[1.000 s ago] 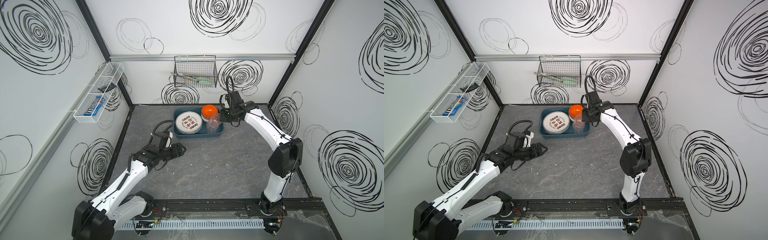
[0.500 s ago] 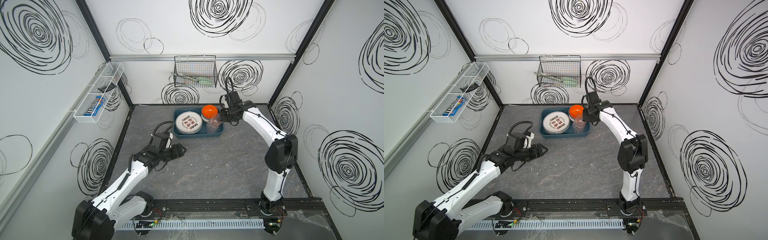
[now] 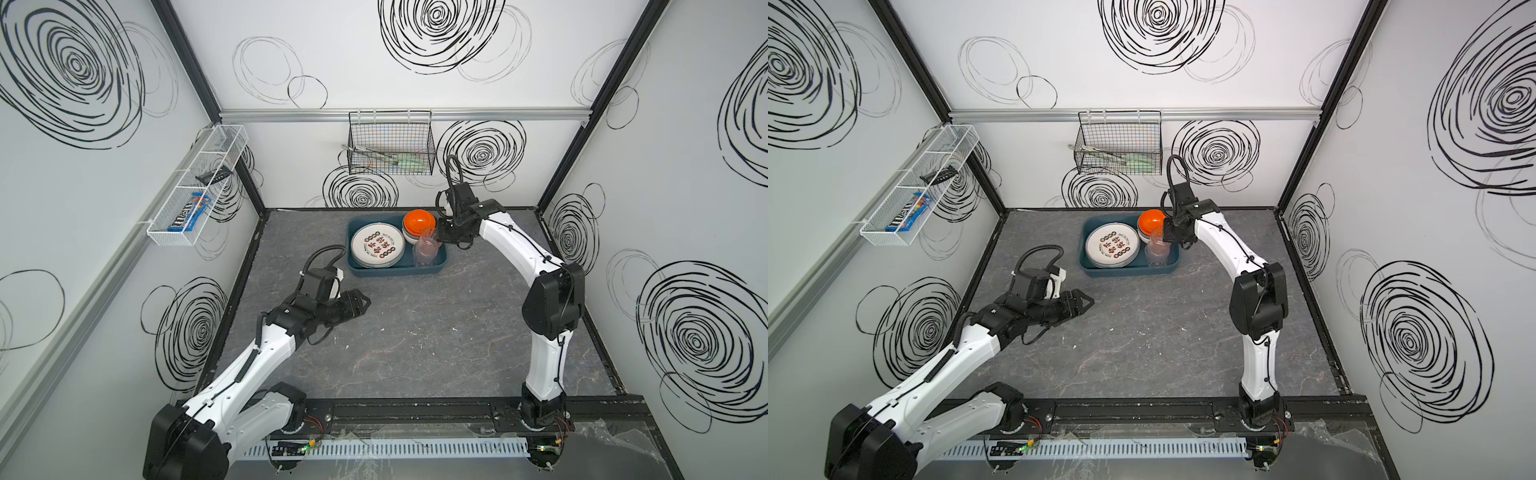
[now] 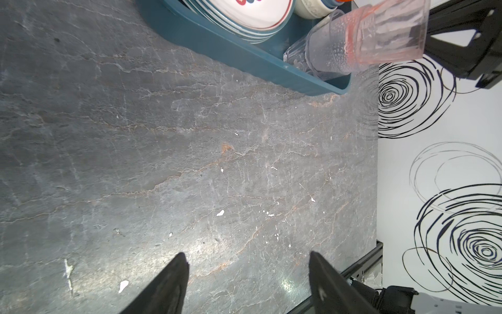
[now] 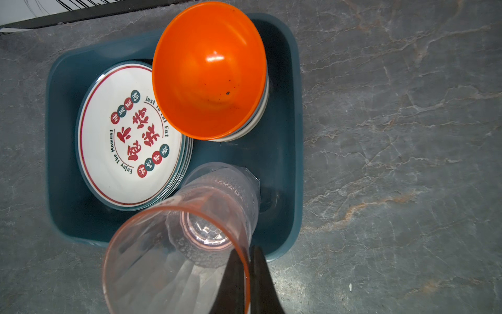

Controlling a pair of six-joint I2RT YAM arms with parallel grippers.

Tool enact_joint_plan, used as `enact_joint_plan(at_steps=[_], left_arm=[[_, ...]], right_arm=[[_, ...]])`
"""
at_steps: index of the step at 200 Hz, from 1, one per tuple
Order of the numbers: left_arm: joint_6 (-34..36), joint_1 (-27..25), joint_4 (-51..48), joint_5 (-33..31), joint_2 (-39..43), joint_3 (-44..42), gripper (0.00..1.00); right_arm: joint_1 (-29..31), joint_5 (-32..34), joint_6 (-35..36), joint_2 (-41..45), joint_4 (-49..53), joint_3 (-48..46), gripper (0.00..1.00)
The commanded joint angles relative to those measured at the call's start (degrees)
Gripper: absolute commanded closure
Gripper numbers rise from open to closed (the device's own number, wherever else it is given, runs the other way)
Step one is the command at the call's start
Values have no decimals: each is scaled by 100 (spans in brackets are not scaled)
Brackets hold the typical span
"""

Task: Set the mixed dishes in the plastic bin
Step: 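Carry the pink cup over the bin with the right gripper while the left draws back, then lower the pink cup onto the frosted cup and open the right gripper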

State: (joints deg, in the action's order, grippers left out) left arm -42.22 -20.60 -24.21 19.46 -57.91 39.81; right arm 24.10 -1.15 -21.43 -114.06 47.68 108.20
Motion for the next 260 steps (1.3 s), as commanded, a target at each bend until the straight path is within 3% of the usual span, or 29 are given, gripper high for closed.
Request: enact_joint_plan(at_steps=[1, 53, 74, 103, 205, 260], left_arm=[[-49, 56, 205, 64, 85, -57, 26], [-76, 63, 213, 56, 121, -105, 26], [-92, 60, 212, 49, 137, -119, 26], [-111, 59, 201, 25, 184, -139, 26], [-129, 61, 197, -4, 208, -114, 26], [63, 52, 132, 53, 21, 119, 26]], right_arm=[[6, 70, -96, -39, -31, -15, 99], [67, 82, -147, -37, -228, -255, 94], [98, 85, -142, -46, -260, -264, 83], [130, 64, -167, 9, -276, -255, 75], [122, 44, -195, 641, -442, -611, 69], [57, -354, -123, 1276, -769, -1306, 62]])
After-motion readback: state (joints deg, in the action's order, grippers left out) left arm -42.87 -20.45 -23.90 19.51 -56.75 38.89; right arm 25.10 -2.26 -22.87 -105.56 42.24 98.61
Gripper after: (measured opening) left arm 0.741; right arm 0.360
